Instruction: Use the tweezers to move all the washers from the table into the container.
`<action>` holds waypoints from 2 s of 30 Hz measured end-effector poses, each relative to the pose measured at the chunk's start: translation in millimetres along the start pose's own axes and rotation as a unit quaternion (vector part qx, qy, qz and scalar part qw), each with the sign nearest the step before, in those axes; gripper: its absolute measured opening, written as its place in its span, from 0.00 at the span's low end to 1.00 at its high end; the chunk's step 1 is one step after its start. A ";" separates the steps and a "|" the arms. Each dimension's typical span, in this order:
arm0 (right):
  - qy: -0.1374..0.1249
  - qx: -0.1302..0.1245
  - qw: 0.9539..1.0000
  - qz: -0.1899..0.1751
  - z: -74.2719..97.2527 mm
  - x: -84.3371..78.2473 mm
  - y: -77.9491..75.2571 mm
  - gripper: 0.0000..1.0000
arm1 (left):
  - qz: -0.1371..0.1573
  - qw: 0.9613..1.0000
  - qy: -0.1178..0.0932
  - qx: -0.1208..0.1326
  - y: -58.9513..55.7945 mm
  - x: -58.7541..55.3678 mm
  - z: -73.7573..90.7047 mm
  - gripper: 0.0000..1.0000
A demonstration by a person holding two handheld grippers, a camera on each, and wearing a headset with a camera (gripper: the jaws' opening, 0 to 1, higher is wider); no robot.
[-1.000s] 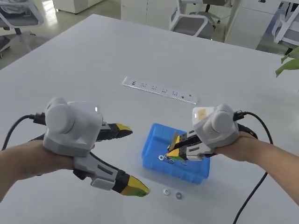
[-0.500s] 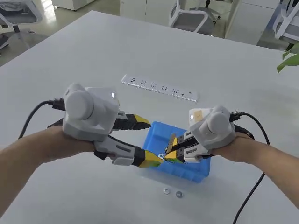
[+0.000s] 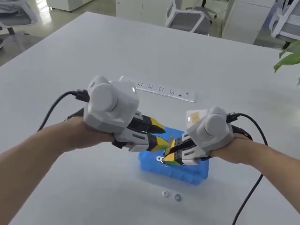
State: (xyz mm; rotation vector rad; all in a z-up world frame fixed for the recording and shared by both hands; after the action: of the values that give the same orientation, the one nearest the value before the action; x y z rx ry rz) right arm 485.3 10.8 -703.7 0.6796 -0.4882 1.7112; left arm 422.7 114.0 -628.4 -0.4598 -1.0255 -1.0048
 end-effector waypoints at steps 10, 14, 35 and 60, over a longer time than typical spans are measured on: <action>0.005 0.002 1.000 0.004 -0.5 -0.9 0.1 0.10 | -0.006 1.000 0.017 -0.007 8.2 -5.1 -14.8 0.18; 0.007 0.002 1.000 0.006 -0.4 -0.9 0.6 0.10 | -0.011 1.000 0.022 -0.016 8.6 -6.0 -18.4 0.12; 0.013 0.001 1.000 0.013 0.1 0.3 2.4 0.12 | -0.029 0.999 0.024 -0.023 5.8 -5.6 -16.8 0.05; -0.001 -0.042 0.999 0.009 35.8 4.1 8.8 0.17 | -0.037 0.999 0.014 -0.018 4.0 16.3 -8.9 0.05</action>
State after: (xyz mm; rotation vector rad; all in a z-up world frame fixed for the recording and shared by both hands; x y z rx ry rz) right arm 482.6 -11.3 -674.1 0.6185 -0.5654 1.6977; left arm 432.9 101.8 -618.0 -0.4382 -1.0081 -1.0944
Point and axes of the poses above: the centre of the closed fingertips' face, and the gripper's own axes: z roughly backward along the fingers, y roughly to its left, x roughly out of its top, the point moved 9 cm from there along z, roughly backward along the fingers, and after that the axes turned 7 degrees about -z, right-handed, at the moved point
